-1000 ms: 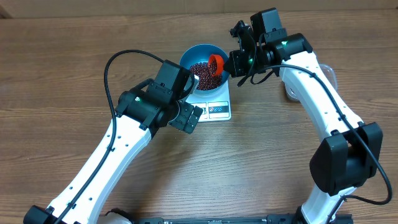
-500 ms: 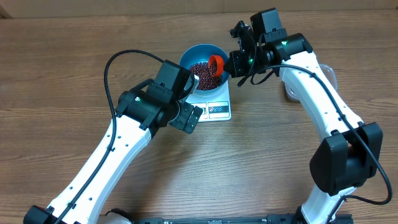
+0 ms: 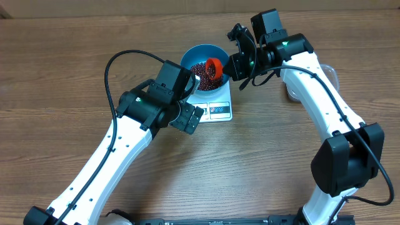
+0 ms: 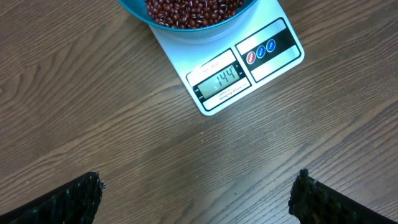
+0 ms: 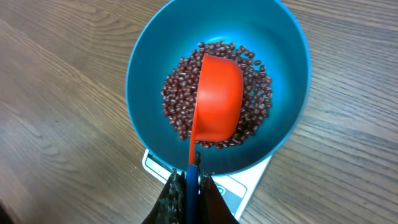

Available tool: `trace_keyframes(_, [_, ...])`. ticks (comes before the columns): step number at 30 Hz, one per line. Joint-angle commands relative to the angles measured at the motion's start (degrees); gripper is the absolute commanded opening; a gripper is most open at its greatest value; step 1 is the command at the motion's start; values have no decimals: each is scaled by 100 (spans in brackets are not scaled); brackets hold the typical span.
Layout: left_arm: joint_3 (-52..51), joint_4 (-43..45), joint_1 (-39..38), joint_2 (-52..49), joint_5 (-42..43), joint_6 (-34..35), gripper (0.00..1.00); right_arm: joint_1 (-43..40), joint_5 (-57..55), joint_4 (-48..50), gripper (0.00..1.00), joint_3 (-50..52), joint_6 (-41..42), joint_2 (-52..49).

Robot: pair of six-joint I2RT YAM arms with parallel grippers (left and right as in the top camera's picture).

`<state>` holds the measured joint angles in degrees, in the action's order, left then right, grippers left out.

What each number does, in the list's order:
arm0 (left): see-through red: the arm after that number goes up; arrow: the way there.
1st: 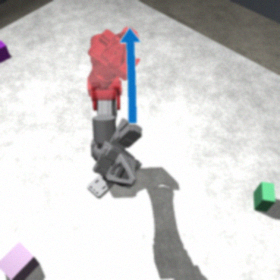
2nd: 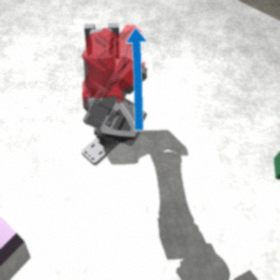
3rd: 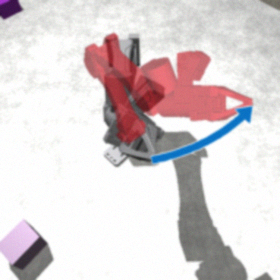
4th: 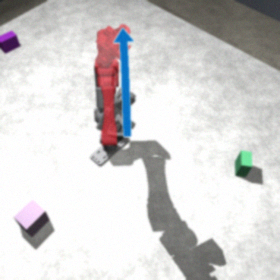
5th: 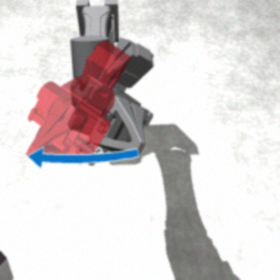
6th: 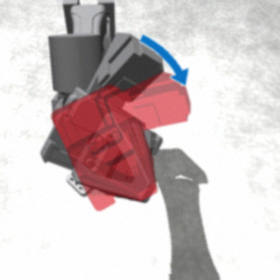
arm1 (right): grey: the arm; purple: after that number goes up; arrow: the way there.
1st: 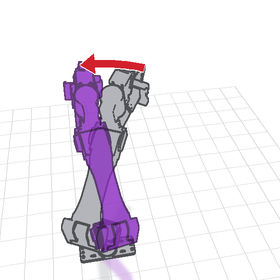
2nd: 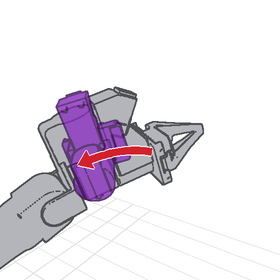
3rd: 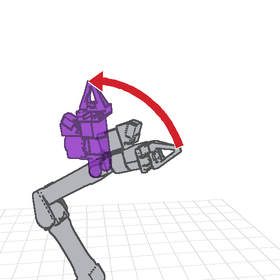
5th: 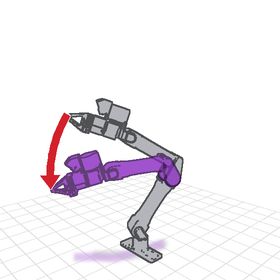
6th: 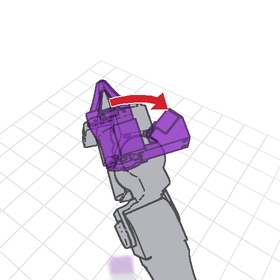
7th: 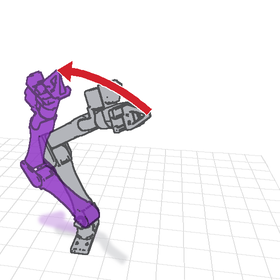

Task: Scoop item into bowl and weigh 150g on scale
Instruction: 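Hold the tilted scoop over the bowl, shaking out remaining beans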

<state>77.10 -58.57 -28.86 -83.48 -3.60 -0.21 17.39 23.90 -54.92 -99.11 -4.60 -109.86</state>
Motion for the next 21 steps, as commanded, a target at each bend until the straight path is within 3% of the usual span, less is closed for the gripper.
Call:
trace_keyframes(1, [-24, 9, -2, 68, 66, -90, 100, 13, -92, 39, 4, -190, 31, 260])
trace_keyframes(21, [-24, 9, -2, 68, 66, -90, 100, 13, -70, 42, 3, -190, 166, 260])
